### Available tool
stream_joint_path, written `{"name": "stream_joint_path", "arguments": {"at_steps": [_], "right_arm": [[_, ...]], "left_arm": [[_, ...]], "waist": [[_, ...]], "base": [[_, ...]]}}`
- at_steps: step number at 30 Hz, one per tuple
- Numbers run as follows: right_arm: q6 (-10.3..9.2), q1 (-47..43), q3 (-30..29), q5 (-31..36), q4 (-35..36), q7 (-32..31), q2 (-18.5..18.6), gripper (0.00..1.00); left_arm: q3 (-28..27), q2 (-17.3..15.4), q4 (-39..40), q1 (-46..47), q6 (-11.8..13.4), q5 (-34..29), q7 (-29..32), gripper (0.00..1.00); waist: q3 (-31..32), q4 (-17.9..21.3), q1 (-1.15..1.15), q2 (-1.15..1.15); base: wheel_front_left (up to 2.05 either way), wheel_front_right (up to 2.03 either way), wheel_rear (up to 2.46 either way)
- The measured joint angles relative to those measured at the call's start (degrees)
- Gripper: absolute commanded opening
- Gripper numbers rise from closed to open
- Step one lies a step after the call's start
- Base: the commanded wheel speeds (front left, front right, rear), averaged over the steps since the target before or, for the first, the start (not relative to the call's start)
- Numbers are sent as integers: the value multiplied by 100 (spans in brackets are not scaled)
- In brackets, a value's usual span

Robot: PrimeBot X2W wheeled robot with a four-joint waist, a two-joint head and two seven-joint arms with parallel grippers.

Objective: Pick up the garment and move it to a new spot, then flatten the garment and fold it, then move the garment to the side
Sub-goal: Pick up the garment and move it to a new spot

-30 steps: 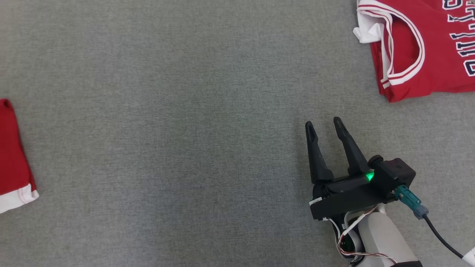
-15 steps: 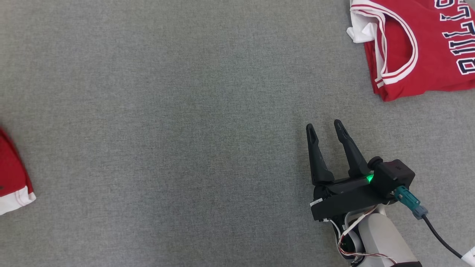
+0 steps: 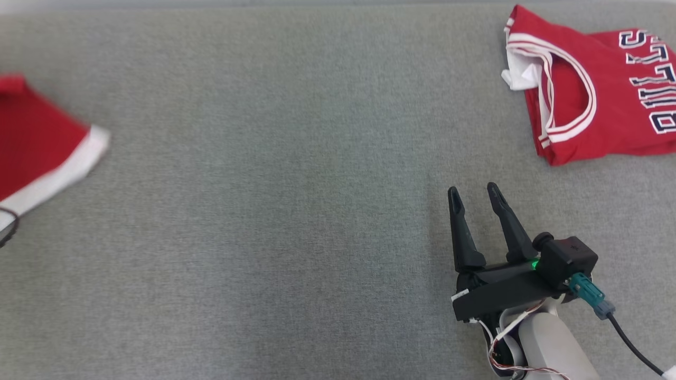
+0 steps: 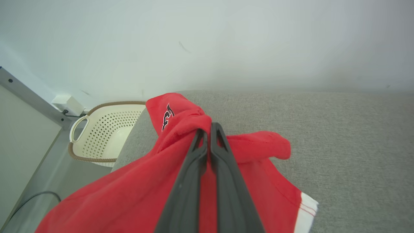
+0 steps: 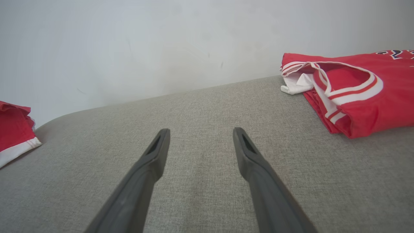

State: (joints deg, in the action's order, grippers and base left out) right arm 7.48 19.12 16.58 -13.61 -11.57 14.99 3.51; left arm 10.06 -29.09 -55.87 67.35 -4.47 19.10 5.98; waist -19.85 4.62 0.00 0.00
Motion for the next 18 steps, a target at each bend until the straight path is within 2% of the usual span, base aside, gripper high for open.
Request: {"name": "stream_joint_path", "arguments": {"at_steps": [10,18], "right_arm": [[0,-223,-152,0,-15,10,-11,100],[0,-386,-263,-7,-14,11,-33,100]], "left_arm": [[525,444,906,55,-249,8,-450,0],[926,878,2257,-452,-280,291,-256,0]], "waist": [[442,-96,0,0],[683,82,0,0]], "base": [[0,0,0],[0,0,0]]}}
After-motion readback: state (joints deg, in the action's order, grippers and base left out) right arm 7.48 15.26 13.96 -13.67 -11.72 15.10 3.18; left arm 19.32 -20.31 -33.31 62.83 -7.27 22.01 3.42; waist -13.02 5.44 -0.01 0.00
